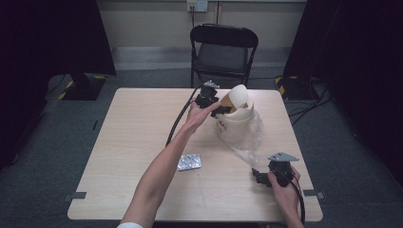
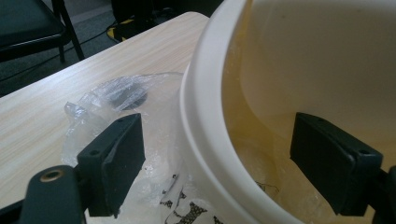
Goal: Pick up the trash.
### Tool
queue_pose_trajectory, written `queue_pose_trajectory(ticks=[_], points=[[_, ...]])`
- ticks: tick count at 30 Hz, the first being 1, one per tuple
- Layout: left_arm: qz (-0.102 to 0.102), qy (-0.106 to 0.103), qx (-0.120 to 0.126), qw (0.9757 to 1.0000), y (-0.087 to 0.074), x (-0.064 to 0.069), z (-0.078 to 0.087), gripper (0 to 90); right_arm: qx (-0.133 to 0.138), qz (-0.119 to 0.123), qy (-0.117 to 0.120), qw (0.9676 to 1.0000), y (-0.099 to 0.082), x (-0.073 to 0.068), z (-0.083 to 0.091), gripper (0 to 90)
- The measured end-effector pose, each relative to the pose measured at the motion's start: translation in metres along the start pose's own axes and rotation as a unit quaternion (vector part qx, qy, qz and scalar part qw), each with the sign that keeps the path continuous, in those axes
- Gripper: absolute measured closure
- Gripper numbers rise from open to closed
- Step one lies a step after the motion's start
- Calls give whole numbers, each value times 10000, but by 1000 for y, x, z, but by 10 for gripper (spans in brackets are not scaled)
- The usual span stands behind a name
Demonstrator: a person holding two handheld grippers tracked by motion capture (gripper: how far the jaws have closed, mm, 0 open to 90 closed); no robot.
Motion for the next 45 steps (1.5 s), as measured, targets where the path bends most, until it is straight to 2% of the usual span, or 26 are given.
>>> queue_pose_trajectory(ticks=[8, 11, 12, 13, 14, 15, 17, 18, 19, 21, 23, 24, 25, 29, 30, 31, 33, 36, 37, 38, 39, 40, 41, 42, 43, 45], points=[[54, -59, 150, 9999, 3, 1, 14, 173, 0, 1, -1, 10000, 0, 0, 0, 95], [145, -158, 253, 9994, -1, 1, 34, 174, 5, 24, -12, 10000, 0, 1, 0, 95], [159, -251, 285, 9992, -2, 2, 41, 174, 3, 19, -11, 10000, 0, 0, 0, 95], [138, -247, 348, 9990, -2, 1, 49, 174, -6, 8, -13, 10000, 0, 0, 0, 95], [138, -247, 348, 9990, -2, 1, 49, 174, -6, 8, -13, 10000, 0, 0, 0, 95], [88, -200, 414, 9989, -6, -3, 66, 171, 0, 17, -10, 10000, 0, 0, 0, 95], [94, -150, 448, 9988, -11, -7, 79, 171, 1, 17, -9, 10000, 0, 0, 0, 95], [94, -150, 448, 9988, -11, -7, 79, 171, 2, 4, -5, 10000, 0, 0, 0, 95], [143, -146, 485, 9986, -18, -12, 89, 171, 9, 18, -3, 10000, 0, 0, 0, 95], [195, -103, 539, 9983, -26, -16, 97, 171, 8, 14, -6, 10000, 0, 0, 0, 95], [276, -239, 660, 9971, -34, -16, 104, 174, 5, 9, -5, 10000, 0, 0, 0, 95], [276, -239, 660, 9971, -34, -16, 104, 180, 6, 9, -6, 10000, 0, 0, 0, 95], [269, -266, 705, 9968, -44, -16, 110, 181, 5, 8, -6, 10000, 0, 0, 0, 95], [11, -44, 469, 9989, -71, -21, 120, 180, 5, 7, -5, 10000, 0, 0, 0, 95], [11, -44, 469, 9989, -71, -21, 120, 180, 8, 8, -1, 10000, 0, 0, 0, 95], [-58, 3, 359, 9993, -82, -23, 124, 180, 5, 8, -4, 10000, 0, 0, 0, 95], [-136, 42, 343, 9993, -91, -24, 131, 180, 7, 7, 1, 10000, 0, 0, 0, 95], [-86, 42, 327, 9994, -99, -27, 137, 180, 6, 8, 1, 10000, 0, 0, 0, 95], [60, -17, 402, 9992, -106, -30, 144, 182, 3, 4, -1, 10000, 0, 0, 0, 95], [90, -27, 387, 9992, -111, -31, 146, 188, 7, 8, 0, 10000, 0, 0, 0, 95], [25, 78, 356, 9993, -116, -32, 149, 196, 5, 8, -4, 10000, 0, 0, 0, 95], [25, 78, 356, 9993, -116, -32, 149, 197, 5, 8, -4, 10000, 0, 0, 0, 95], [-1, 144, 317, 9994, -127, -33, 155, 196, 6, 8, -7, 10000, 0, 0, 0, 95], [-1, 144, 317, 9994, -127, -33, 155, 196, 6, 8, -7, 10000, 0, 0, 0, 95], [-4, 141, 323, 9994, -137, -33, 161, 197, -1, 0, -8, 10000, 0, 0, 0, 95], [38, 115, 343, 9993, -148, -32, 164, 196, -2, -4, -5, 10000, 0, 0, 0, 95]])
Point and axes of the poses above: each handheld gripper's, and its own axes: z roughly backward along the jaws, y roughly out of its top, x roughly to its right, the point moved 10 cm from there along -z, roughly forward along the jaws, and after that the axes turned 12 degrees about z, right-handed, at the moved point
